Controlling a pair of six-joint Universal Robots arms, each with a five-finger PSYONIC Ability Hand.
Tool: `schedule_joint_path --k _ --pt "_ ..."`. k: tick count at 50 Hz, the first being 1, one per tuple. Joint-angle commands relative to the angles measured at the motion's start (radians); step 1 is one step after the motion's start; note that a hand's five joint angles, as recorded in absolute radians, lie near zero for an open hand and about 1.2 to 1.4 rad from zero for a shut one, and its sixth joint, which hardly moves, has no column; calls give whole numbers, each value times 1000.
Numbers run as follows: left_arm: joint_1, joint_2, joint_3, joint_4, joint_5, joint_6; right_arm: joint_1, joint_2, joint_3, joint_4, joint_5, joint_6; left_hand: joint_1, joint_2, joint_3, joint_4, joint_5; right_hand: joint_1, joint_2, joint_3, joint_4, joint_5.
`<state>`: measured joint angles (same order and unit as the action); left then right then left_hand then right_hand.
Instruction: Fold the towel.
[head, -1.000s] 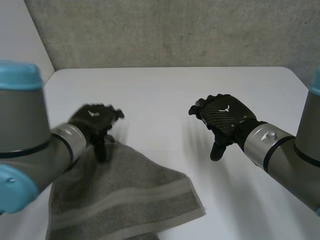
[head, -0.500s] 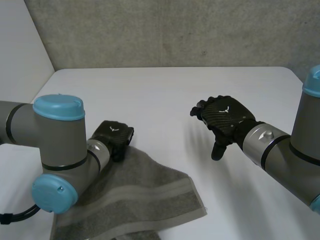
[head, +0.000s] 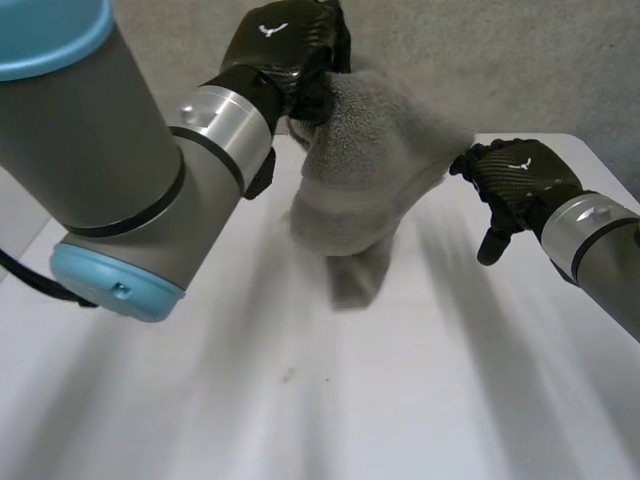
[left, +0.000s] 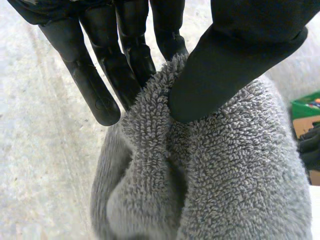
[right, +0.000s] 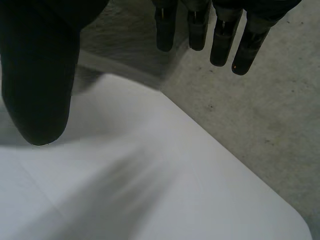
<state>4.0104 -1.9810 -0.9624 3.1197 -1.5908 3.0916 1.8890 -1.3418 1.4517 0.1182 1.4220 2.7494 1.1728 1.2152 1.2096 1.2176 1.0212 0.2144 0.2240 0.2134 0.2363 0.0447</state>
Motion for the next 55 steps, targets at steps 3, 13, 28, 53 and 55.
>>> schedule_joint_path --k 3,13,28,53,55 --pt "223 -4 -266 11 12 -15 7 0 2 0 -6 1 223 181 187 179 201 -40 -49 -39 -62 -45" --pt "374 -150 -424 135 179 166 18 7 7 1 -8 0 -885 -927 -922 -930 -908 -40 -49 -39 -62 -45" --pt "268 -10 -414 134 181 240 19 15 12 -12 -5 0 -710 -752 -747 -755 -733 -40 -49 -39 -62 -45" --pt "-25 -485 -43 129 -84 363 19 35 29 -12 -8 -2 -454 -497 -491 -499 -477 -40 -49 -39 -62 -45" --pt "-25 -507 -29 129 -84 392 19 39 30 -12 -8 -2 -454 -497 -491 -499 -477 -40 -49 -39 -62 -45"
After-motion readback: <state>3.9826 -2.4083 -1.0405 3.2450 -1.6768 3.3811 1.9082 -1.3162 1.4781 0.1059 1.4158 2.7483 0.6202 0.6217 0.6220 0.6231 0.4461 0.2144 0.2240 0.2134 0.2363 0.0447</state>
